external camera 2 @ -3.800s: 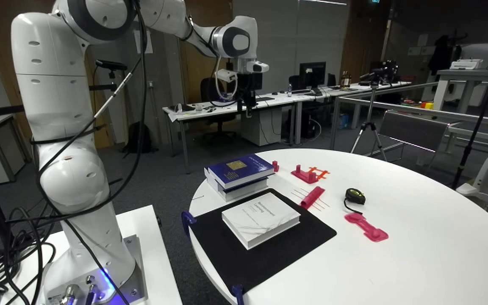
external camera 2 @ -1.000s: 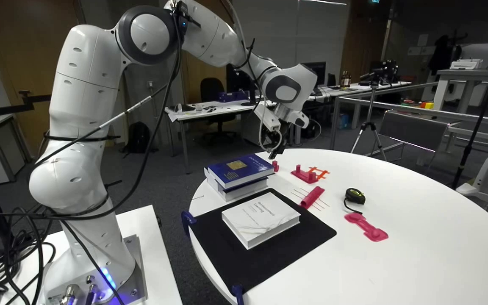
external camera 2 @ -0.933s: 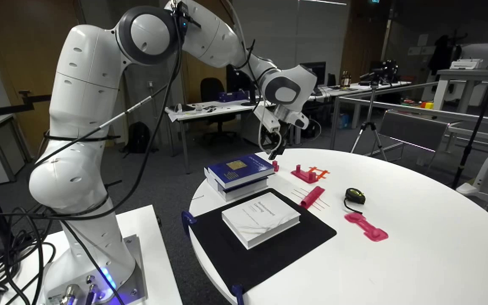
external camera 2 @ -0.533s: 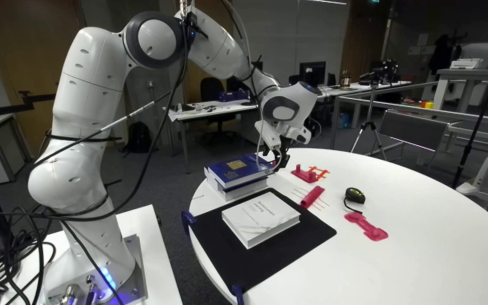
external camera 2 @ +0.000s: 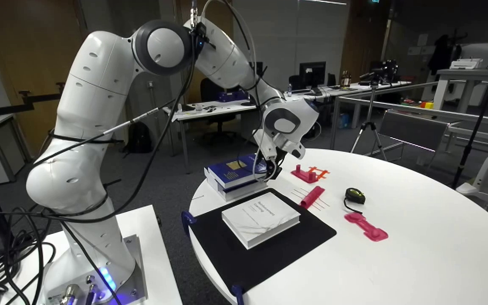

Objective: Move the blue book to the top of the white book on the right.

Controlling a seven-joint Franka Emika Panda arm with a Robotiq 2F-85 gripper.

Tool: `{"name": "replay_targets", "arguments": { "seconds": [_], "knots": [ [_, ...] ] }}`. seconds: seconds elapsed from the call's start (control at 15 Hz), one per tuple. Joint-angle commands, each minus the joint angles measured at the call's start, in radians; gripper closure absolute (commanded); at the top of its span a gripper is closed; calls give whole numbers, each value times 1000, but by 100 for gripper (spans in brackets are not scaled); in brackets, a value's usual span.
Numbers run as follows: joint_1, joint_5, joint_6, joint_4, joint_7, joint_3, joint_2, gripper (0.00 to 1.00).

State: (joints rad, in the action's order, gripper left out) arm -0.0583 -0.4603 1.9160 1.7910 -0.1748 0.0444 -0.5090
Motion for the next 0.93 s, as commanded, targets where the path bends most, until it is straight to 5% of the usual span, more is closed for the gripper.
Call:
{"name": "replay_targets", "arguments": {
  "seconds": [0.0,0.6,0.87],
  "knots": [
    [-11,4,-37,-7,5,8,-3,0],
    [-17,3,-73,-18,4,6,-3,0],
    [-71,-86,-102,-26,-163,40,-13,0]
  ]
}}
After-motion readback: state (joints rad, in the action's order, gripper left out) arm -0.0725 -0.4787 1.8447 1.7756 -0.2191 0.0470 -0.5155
